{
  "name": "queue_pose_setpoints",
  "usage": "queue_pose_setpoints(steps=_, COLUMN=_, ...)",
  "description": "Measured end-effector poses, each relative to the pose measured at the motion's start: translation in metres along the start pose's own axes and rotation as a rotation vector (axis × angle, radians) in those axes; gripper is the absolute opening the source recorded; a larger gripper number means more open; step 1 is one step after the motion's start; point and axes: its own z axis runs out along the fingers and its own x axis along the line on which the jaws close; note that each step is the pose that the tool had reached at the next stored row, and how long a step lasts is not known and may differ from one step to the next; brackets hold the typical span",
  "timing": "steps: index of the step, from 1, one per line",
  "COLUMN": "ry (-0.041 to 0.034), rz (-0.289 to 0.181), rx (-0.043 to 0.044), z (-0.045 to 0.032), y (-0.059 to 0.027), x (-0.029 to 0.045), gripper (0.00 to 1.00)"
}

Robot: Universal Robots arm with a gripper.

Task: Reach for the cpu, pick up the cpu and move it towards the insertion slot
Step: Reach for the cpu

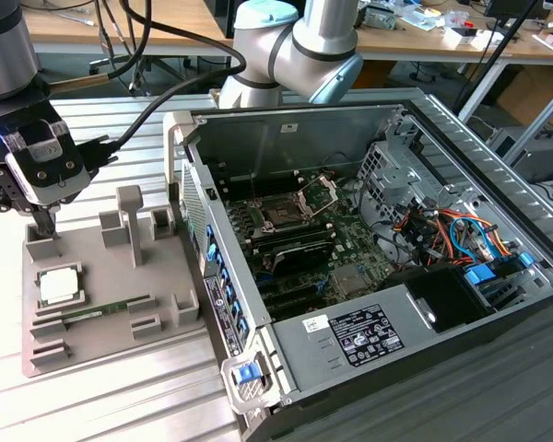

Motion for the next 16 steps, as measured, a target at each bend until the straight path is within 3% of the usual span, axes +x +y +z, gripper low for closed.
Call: queue_pose_setpoints(steps=16, ry=0.0001, rz=0.000, rx=0.0001, z=0.0043, y=-0.0002, x=0.0000, gripper=0.10)
